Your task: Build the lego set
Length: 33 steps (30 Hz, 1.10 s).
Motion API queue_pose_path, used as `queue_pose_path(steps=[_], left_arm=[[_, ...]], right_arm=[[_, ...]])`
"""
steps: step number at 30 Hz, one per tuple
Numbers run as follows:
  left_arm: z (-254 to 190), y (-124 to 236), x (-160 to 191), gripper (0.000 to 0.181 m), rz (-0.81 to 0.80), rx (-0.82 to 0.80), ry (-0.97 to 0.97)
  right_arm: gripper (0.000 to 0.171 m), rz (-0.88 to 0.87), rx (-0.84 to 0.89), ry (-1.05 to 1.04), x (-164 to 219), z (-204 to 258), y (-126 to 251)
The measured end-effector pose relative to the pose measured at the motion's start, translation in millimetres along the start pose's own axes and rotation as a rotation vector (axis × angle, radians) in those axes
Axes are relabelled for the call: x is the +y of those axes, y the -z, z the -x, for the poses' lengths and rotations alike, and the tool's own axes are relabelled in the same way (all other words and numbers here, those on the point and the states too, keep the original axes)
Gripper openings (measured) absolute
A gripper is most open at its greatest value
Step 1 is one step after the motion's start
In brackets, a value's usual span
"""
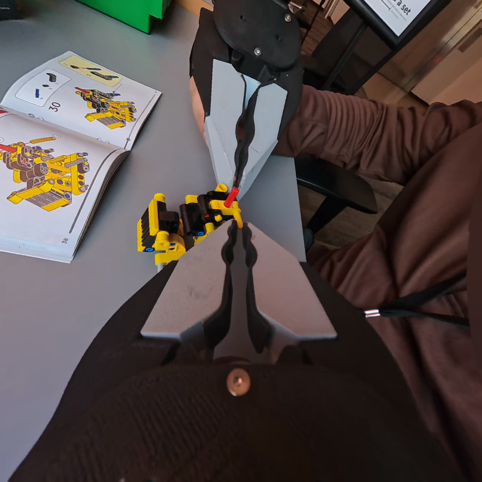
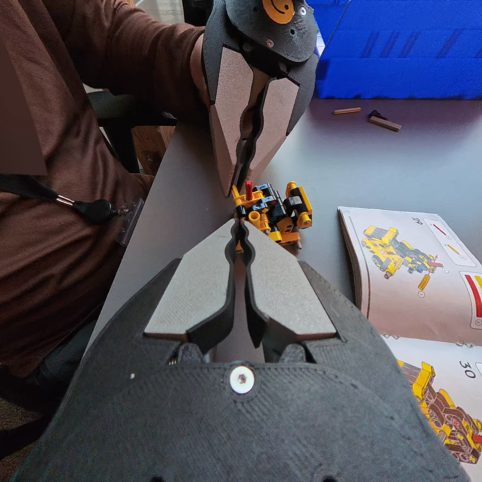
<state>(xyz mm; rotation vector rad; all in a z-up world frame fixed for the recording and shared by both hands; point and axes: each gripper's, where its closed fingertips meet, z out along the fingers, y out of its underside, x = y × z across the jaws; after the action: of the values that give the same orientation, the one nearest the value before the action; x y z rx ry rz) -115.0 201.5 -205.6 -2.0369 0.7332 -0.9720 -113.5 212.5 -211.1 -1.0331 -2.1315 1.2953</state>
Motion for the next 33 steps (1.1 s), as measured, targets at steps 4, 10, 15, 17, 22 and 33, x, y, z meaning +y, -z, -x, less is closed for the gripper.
queue_pose_path(steps=[4, 10, 15, 17, 22, 33], left_arm=[[-1, -1, 0, 0.001, 0.022, 0.024, 0.012], [5, 6, 2, 0.001, 0.066, -0.007, -0.016], [6, 10, 4, 0.001, 0.089, 0.022, -0.018], [4, 10, 4, 0.001, 0.094, 0.046, -0.017], [0, 8, 5, 0.002, 0.1, 0.084, -0.033], [-1, 9, 6, 0.002, 0.108, 0.1, -0.055]], right_arm=[[0.0, 0.016, -0.014, 0.014, 0, 1, 0], [0.0, 0.024, 0.03, 0.043, -1, -1, -2], [0.012, -0.024, 0.156, 0.172, -14, -1, 8], [0.015, -0.019, 0.204, 0.246, -20, 2, 7], [0.004, 0.08, 0.287, 0.391, -20, 2, -2], [0.002, 0.183, 0.296, 0.506, -14, 4, -3]])
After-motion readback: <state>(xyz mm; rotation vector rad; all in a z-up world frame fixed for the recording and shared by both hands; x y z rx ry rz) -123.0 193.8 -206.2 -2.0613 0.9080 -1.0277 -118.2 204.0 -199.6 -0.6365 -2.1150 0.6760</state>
